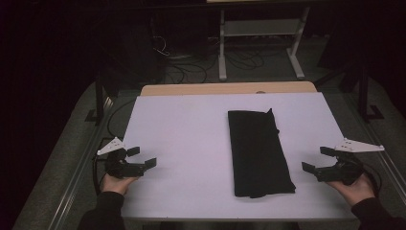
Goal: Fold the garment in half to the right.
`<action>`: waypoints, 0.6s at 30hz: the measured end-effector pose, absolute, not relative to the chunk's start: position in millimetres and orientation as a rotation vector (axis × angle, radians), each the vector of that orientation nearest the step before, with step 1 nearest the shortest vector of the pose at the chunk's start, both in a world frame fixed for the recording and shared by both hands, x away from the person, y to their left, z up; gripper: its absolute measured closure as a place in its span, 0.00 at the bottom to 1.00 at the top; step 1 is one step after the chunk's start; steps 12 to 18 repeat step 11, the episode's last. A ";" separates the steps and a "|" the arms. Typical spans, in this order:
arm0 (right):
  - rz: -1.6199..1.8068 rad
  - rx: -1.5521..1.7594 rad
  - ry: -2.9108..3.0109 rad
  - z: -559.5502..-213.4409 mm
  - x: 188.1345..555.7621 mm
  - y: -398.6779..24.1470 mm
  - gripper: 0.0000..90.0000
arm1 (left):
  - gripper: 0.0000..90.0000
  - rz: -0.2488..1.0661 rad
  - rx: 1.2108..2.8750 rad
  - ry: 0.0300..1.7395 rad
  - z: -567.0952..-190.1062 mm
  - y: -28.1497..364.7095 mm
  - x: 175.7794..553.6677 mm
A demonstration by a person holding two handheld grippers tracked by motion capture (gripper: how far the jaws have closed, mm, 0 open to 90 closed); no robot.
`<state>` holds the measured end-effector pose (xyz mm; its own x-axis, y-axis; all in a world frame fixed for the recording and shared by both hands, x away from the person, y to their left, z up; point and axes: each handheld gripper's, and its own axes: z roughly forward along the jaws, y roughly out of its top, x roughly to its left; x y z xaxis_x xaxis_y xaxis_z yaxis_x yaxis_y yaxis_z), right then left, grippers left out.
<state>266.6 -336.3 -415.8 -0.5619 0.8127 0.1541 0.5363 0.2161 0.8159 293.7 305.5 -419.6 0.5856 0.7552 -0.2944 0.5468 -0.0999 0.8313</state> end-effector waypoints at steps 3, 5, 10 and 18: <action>1.259 1.267 2.188 -419.0 263.0 -338.2 0.00 | 0.00 0.261 1.779 1.081 -421.5 309.0 292.2; 1.255 1.280 2.192 -421.2 261.2 -339.2 0.00 | 0.00 0.263 1.781 1.087 -423.3 311.0 291.6; 1.252 1.292 2.200 -425.3 258.1 -340.1 0.00 | 0.00 0.268 1.795 1.076 -423.3 309.3 289.8; 1.250 1.293 2.202 -425.8 257.8 -340.1 0.00 | 0.00 0.268 1.794 1.071 -422.7 309.0 289.5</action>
